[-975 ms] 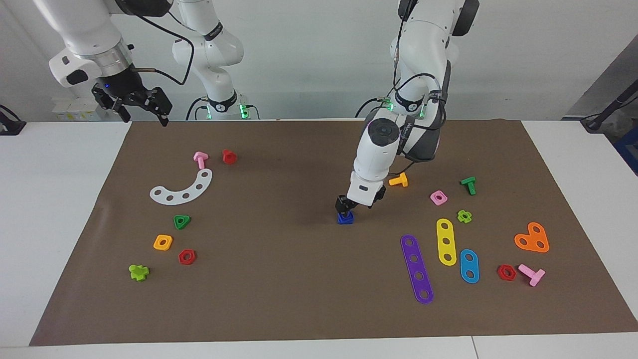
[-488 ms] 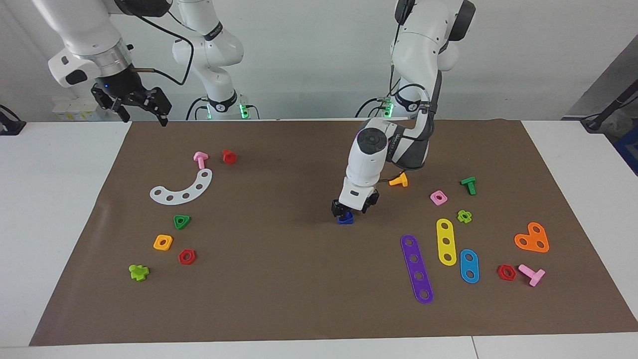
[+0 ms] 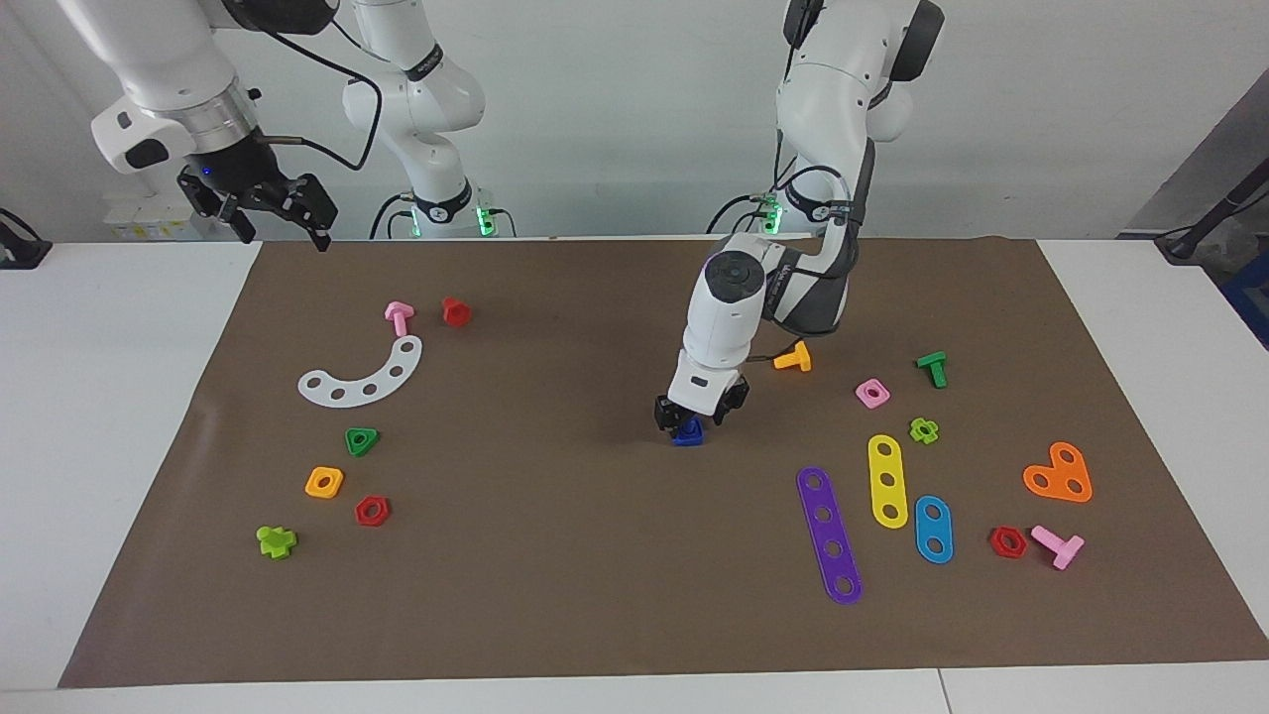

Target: Unscrew and place screws in storage area

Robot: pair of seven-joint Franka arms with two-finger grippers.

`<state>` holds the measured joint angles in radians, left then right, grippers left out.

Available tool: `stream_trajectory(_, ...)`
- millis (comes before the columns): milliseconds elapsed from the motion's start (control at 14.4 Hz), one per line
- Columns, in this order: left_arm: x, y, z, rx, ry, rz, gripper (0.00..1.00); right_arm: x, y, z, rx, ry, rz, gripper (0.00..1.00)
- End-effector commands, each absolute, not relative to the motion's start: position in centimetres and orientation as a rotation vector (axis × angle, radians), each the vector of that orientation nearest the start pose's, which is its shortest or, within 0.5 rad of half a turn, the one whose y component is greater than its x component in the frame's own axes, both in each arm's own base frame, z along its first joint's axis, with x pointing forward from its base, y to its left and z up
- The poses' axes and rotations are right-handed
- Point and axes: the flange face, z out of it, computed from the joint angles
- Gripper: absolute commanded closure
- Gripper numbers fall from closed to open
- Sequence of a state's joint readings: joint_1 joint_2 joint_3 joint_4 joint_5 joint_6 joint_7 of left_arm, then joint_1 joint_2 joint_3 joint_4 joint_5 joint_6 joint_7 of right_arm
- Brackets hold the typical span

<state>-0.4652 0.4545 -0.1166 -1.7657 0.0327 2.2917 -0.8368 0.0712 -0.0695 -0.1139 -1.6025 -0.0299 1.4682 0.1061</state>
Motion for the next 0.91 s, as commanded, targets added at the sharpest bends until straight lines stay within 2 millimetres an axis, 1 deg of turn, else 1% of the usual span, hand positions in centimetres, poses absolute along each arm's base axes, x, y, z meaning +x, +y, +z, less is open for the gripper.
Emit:
stream_trajectory(0, 55.8, -35.9, 31.9, -3.171, -0.362, -0.134, 0.23, 51.9, -3.2, 63.7, -3.133, 0.263, 0.128, 0.00)
stream_trajectory(70, 55.6, -36.3, 31.8, -3.161, -0.312, -0.162, 0.23, 51.9, -3.1, 63.6, -3.133, 0.261, 0.131, 0.00)
stream_trajectory(139, 55.6, -36.3, 31.3, -3.146, -0.279, -0.174, 0.24, 51.9, -3.2, 63.6, -3.133, 0.260, 0.133, 0.00)
stream_trajectory(209, 55.6, -36.4, 31.2, -3.145, -0.249, -0.193, 0.26, 51.9, -3.1, 63.6, -3.134, 0.258, 0.131, 0.00)
stream_trajectory(418, 55.8, -36.4, 31.1, -3.162, -0.148, -0.218, 0.27, 51.9, -3.2, 63.6, -3.133, 0.260, 0.133, 0.00)
stream_trajectory(766, 55.4, -36.2, 30.5, -3.159, -0.090, -0.207, 0.36, 51.9, -3.3, 63.6, -3.133, 0.263, 0.131, 0.00)
stream_trajectory(836, 55.2, -36.3, 30.2, -3.162, -0.082, -0.207, 0.39, 51.8, -3.2, 63.7, -3.133, 0.261, 0.128, 0.00)
